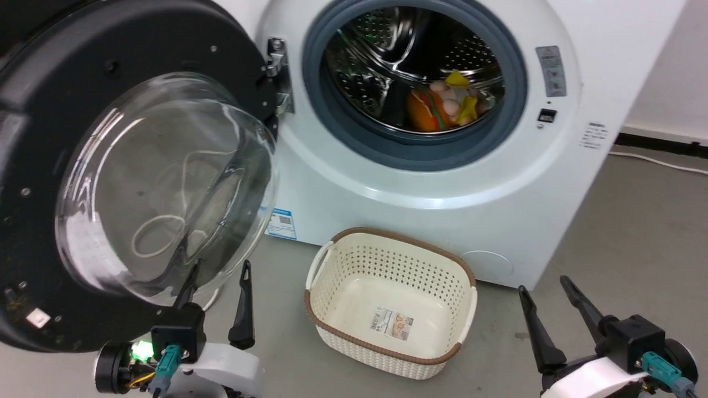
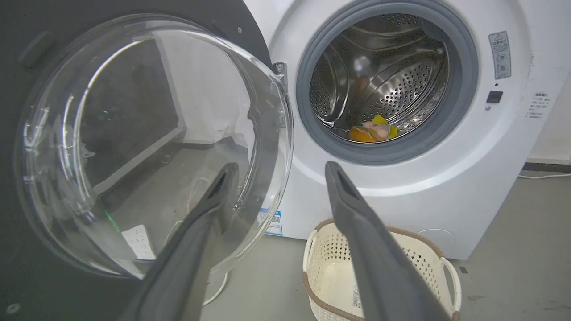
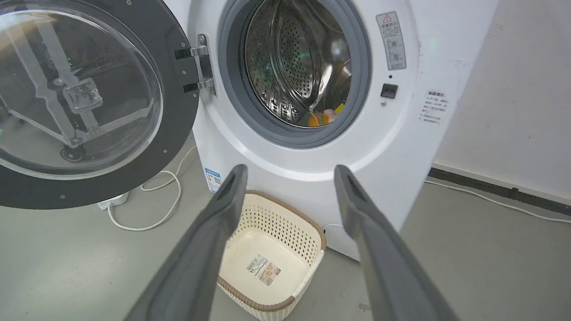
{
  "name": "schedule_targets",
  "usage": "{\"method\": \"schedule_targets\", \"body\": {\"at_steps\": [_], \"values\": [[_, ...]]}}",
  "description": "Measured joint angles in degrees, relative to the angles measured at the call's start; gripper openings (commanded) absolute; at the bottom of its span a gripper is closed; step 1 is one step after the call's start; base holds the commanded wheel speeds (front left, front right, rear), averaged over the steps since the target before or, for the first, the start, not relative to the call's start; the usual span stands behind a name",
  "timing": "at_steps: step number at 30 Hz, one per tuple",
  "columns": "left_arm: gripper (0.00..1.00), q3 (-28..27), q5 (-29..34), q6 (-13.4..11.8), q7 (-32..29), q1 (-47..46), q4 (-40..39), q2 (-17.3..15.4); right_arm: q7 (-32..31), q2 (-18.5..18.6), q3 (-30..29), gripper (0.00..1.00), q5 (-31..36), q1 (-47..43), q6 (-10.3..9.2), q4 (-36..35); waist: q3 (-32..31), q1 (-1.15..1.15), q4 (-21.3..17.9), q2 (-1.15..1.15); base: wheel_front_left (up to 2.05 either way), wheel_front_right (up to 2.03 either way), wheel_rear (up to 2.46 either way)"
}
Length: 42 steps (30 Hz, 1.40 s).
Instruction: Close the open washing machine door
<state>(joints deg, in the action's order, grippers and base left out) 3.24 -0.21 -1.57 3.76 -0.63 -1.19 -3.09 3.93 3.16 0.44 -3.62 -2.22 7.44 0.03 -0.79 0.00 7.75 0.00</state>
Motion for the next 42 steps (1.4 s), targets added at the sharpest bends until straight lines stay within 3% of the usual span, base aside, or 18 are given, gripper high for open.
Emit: {"method": "schedule_targets", "body": {"at_steps": [42], "values": [[1.00,1.6,-0.2,-4.9,5.0,4.3,-7.1,0.0,4.9,2.7,7.7,1.00,-4.5,0.8,0.00,2.2,0.8,0.00,10.8,0.00,0.00,0.00,0.00]]}}
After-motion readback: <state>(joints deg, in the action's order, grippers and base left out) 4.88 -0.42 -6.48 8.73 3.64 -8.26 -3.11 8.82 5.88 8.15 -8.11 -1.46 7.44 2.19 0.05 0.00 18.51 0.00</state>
